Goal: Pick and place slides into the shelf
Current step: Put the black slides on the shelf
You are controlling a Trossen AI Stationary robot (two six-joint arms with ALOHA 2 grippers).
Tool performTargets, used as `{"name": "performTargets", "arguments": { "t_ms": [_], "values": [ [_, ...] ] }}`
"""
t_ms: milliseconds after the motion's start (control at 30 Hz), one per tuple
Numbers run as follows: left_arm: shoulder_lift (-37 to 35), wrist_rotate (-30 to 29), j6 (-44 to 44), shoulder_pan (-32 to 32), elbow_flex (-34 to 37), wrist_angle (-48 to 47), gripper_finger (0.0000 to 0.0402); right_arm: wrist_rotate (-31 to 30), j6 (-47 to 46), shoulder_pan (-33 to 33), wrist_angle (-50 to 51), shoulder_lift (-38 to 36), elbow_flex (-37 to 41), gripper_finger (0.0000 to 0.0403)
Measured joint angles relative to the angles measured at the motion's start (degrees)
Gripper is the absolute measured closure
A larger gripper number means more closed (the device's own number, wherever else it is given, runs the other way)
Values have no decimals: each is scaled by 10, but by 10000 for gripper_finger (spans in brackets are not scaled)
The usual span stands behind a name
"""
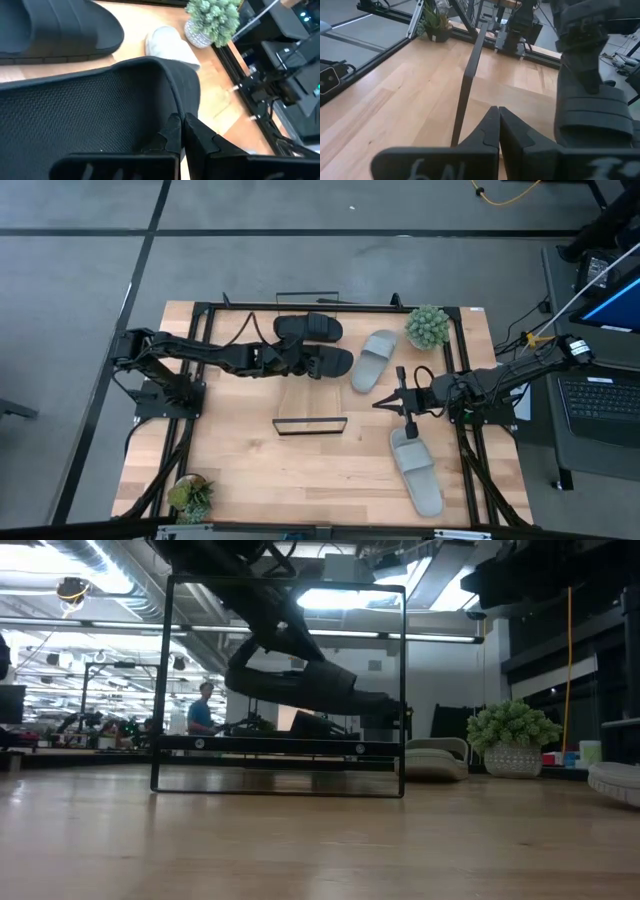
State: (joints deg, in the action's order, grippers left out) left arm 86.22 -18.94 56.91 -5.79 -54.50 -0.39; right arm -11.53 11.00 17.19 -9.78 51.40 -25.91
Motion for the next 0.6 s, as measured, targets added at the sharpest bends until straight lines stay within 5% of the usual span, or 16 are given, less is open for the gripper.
{"name": "performTargets", "arguments": {
  "t_ms": [600],
  "values": [
    [1, 17, 9, -39, 12, -35, 401, 0, -19, 0, 19, 0, 0, 398]
  ]
}}
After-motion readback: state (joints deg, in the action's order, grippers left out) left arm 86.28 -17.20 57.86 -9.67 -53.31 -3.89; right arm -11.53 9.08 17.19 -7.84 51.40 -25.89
